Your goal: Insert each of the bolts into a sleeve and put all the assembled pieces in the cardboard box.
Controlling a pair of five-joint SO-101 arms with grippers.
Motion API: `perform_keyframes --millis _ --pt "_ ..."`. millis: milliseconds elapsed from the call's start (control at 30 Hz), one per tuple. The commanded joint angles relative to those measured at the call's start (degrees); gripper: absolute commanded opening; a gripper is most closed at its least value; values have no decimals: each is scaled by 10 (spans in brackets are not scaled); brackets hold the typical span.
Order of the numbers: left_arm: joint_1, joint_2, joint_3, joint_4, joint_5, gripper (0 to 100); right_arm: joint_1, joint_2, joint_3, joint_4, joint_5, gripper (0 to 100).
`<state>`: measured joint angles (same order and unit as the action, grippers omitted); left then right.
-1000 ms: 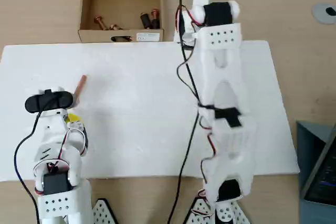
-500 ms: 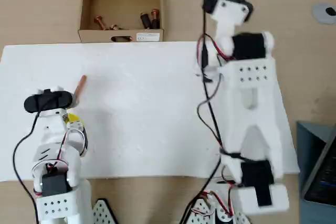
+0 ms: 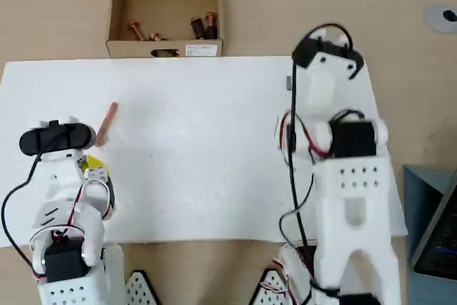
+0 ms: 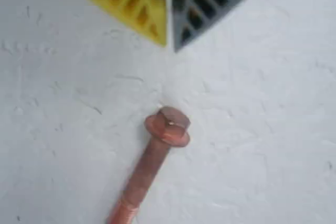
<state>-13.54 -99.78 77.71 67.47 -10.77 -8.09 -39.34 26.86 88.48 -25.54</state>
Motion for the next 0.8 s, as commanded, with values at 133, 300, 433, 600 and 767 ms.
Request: perform_keyframes --millis 133,300,433,600,767 --pt "-4 219 -197 1 -2 3 8 -83 72 -15 2 9" --pt "-4 407 -322 4 -4 3 9 -120 110 -15 2 9" --pt "-1 546 -413 30 -27 3 18 -161 152 -15 1 9" --pt "-5 705 -520 94 -81 2 66 -221 203 -15 4 9" --pt "-5 835 -629 164 -134 6 80 -284 250 -15 5 9"
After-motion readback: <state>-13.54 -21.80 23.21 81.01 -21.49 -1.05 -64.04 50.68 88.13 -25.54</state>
